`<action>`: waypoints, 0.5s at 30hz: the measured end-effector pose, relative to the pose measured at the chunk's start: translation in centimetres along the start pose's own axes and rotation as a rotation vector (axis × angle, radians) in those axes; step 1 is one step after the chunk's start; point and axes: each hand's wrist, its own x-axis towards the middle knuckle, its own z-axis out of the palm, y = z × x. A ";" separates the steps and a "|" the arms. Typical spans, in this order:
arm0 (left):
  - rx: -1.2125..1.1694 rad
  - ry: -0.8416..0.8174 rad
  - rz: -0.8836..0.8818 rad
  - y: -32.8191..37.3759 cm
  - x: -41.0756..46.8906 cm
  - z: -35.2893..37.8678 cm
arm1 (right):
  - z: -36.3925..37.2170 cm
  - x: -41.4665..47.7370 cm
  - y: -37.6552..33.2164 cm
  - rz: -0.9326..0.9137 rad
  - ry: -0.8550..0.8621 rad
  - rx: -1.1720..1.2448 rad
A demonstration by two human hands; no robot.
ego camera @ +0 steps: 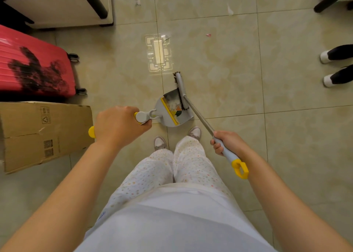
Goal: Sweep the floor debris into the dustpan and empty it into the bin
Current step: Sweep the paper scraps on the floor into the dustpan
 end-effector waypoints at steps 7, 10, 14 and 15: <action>-0.005 0.008 -0.033 -2.0 -0.1 -1.6 | 0.7 1.0 -2.4 -0.091 0.133 -0.107; -0.013 0.008 -0.071 -3.2 -0.2 -1.7 | 1.3 2.1 -3.7 -0.095 0.171 -0.187; -0.022 -0.021 -0.109 -4.3 -0.2 -1.1 | 2.6 4.1 -4.4 -0.106 0.210 -0.313; -0.019 -0.025 -0.113 -4.5 -0.1 -0.8 | 3.0 4.6 -4.4 -0.099 0.210 -0.333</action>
